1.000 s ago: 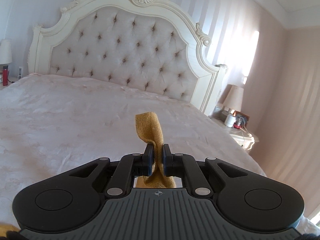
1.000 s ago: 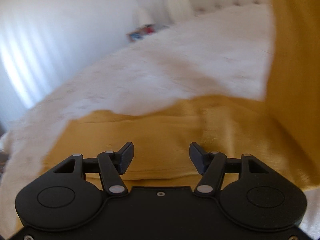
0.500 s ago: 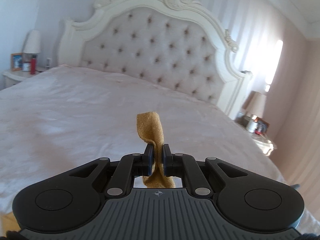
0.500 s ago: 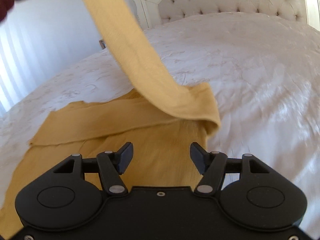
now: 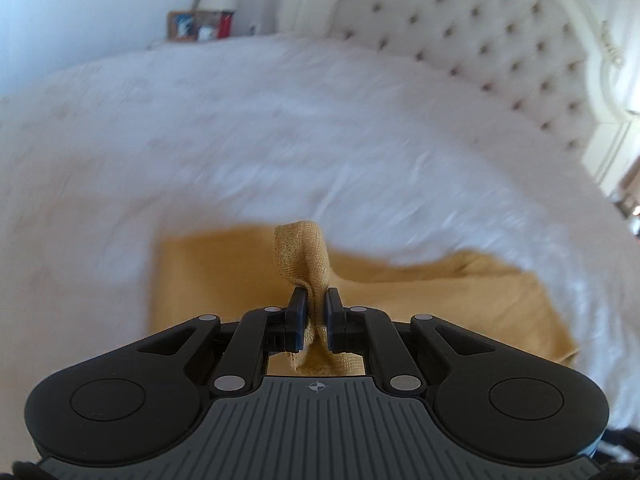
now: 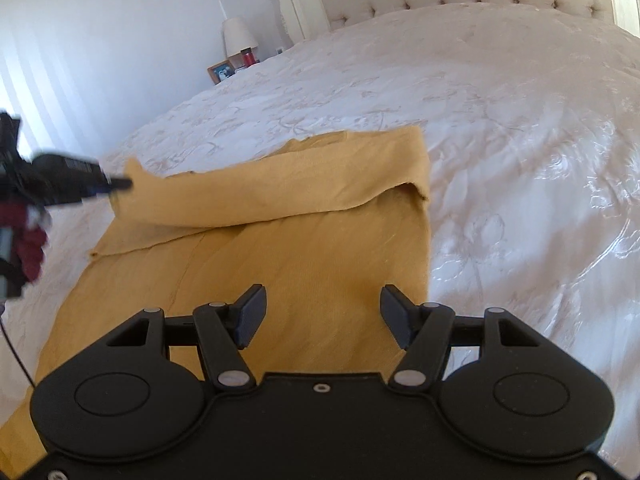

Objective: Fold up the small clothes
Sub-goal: 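Lift the sleeve cuff high with the left tool and lower it back over the sweater, then open the left tool to release the sleeve and withdraw it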

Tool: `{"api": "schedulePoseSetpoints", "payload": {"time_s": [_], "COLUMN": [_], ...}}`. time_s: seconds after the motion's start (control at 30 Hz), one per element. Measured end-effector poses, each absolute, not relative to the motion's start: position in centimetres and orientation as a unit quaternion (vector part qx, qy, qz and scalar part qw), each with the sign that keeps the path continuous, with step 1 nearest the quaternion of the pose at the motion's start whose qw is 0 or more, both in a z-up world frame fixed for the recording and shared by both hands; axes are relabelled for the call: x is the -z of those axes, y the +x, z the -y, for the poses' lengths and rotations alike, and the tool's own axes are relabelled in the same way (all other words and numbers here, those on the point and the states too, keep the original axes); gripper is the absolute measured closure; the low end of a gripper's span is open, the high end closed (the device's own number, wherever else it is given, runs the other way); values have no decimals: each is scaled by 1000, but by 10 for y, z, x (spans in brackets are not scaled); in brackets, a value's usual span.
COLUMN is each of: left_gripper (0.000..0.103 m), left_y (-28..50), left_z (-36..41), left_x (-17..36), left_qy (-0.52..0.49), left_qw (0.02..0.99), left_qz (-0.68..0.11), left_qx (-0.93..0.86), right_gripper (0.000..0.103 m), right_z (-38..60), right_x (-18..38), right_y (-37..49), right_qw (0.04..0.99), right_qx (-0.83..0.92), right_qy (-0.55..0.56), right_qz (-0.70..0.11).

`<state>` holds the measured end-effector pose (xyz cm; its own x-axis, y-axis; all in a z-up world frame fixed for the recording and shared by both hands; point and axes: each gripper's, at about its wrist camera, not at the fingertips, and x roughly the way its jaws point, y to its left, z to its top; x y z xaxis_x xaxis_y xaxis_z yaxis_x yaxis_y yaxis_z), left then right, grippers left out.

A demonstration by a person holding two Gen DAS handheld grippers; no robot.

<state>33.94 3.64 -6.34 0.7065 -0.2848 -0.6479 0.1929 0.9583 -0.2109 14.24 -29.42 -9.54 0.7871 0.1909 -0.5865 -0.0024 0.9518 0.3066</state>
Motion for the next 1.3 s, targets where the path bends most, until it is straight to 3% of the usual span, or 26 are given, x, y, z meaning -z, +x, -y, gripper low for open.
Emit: {"api": "schedulePoseSetpoints", "payload": {"time_s": [0.3, 0.5, 0.77, 1.0, 1.07, 1.1, 1.13, 1.3], "left_gripper": [88, 85, 85, 78, 79, 92, 96, 96], "left_y": [328, 318, 313, 317, 318, 317, 315, 297], "left_z": [-61, -86, -80, -64, -62, -62, -63, -80], "left_x": [94, 78, 87, 103, 105, 104, 102, 85], "left_qy": [-64, -95, -31, -34, -39, -38, -35, -56], "left_qw": [923, 945, 929, 915, 913, 913, 916, 933], "left_qz": [-365, -302, -353, -385, -389, -386, -379, -341], "left_qx": [106, 85, 103, 115, 119, 123, 125, 97], "right_gripper": [36, 36, 35, 35, 35, 35, 35, 35], "right_z": [291, 290, 280, 276, 277, 277, 278, 278], "right_x": [100, 100, 99, 100, 100, 100, 99, 97], "right_y": [136, 134, 138, 133, 132, 132, 131, 132], "right_qw": [930, 930, 929, 928, 928, 928, 928, 930], "right_qx": [-50, -48, -59, -64, -62, -61, -60, -59], "right_qy": [144, 144, 150, 148, 151, 152, 153, 144], "right_qz": [-335, -335, -333, -335, -335, -336, -336, -333]}}
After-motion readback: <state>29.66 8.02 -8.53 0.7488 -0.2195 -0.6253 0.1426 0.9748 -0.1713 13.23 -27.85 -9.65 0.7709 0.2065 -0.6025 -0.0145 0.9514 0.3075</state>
